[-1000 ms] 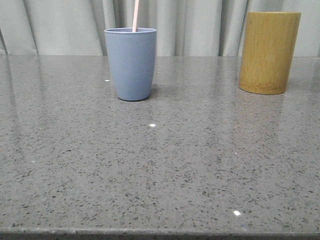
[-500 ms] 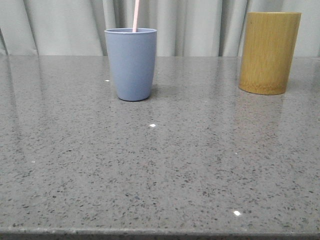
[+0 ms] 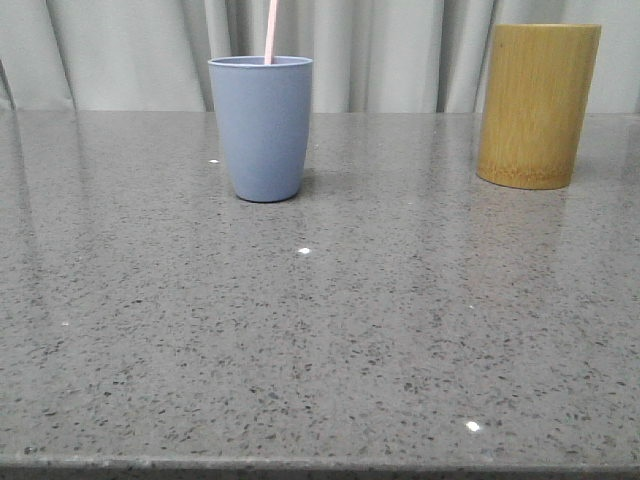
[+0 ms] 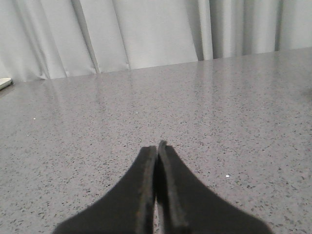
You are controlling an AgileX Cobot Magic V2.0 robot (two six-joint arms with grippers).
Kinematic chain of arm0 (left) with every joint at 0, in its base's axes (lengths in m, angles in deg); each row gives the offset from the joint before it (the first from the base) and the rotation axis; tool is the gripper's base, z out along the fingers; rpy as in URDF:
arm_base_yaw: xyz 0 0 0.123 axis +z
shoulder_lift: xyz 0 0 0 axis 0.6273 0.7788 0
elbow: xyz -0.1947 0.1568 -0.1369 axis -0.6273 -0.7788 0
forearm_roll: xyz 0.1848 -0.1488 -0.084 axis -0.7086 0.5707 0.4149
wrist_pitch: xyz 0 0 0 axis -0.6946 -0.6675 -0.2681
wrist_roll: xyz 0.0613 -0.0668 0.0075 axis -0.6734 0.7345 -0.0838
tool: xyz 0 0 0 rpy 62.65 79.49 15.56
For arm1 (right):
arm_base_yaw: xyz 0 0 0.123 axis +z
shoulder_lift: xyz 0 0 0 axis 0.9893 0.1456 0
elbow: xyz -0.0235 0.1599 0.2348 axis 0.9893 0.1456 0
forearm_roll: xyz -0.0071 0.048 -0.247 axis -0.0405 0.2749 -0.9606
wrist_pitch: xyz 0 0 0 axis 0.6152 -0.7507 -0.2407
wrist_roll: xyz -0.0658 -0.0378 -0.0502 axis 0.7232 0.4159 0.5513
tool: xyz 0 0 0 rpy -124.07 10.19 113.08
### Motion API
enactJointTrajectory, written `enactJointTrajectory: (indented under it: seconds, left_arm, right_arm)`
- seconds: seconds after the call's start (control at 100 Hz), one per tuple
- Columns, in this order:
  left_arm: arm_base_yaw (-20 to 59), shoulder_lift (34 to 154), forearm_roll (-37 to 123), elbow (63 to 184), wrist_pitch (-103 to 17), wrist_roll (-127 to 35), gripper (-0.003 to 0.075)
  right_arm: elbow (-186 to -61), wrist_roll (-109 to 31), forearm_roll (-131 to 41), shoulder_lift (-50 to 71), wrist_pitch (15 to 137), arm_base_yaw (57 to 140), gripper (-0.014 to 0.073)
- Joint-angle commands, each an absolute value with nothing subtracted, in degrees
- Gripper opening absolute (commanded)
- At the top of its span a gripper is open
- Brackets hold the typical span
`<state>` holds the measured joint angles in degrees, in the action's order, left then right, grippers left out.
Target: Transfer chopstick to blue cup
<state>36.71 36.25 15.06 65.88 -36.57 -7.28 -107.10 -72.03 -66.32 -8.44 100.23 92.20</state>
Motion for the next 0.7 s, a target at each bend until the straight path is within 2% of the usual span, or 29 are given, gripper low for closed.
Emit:
enactJointTrajectory:
  seconds: [0.0, 0.37, 0.69]
  left_arm:
    - [36.9, 34.2, 15.5, 65.4, -32.3, -6.9, -0.0019]
    - [36.9, 34.2, 15.5, 65.4, -32.3, -6.9, -0.0019]
    - [36.9, 34.2, 15.5, 65.4, -32.3, -6.9, -0.0019]
  right_arm:
    - [-108.6, -71.5, -66.9, -8.4, 96.3, 91.7, -0.0068]
    - [-106.8, -71.5, -67.3, -9.5, 95.9, 91.7, -0.0068]
    - [-92.5, -70.4, -68.2, -25.9, 84.0, 91.0, -0.0068]
